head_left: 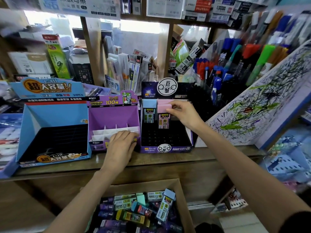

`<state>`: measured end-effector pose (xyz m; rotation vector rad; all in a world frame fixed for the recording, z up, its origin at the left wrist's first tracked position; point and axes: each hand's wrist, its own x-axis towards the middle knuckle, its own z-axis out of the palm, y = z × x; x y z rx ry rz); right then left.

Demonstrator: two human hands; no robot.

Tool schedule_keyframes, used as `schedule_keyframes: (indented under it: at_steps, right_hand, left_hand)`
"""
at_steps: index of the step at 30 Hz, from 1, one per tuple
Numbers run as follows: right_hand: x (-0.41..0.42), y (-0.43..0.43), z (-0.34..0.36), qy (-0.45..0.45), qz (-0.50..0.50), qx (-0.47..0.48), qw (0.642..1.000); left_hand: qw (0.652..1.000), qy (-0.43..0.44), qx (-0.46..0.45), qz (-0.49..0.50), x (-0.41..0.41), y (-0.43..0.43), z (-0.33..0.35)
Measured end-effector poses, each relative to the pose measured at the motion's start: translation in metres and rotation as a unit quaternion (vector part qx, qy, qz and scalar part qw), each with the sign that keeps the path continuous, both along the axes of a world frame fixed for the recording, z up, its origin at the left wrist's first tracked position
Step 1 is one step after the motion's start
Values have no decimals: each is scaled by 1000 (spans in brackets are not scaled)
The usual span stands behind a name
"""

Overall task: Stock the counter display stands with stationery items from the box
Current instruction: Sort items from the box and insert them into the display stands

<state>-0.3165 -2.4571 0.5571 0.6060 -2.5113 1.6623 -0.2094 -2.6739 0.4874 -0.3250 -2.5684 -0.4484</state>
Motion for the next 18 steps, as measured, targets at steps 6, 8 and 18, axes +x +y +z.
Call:
schedule_keyframes:
  at_steps: [6, 8, 18]
  right_hand:
    - [3, -4, 1, 129, -130, 225, 957]
    - [7, -7, 5, 130, -155, 324, 924]
    - [109, 1, -52, 167, -92, 254, 948]
  left_hand:
    - [1000, -7, 1, -12, -11, -7, -4]
    - [1000, -22, 0, -19, -10, -7, -2]
    - [991, -38, 114, -51, 94, -21, -43]
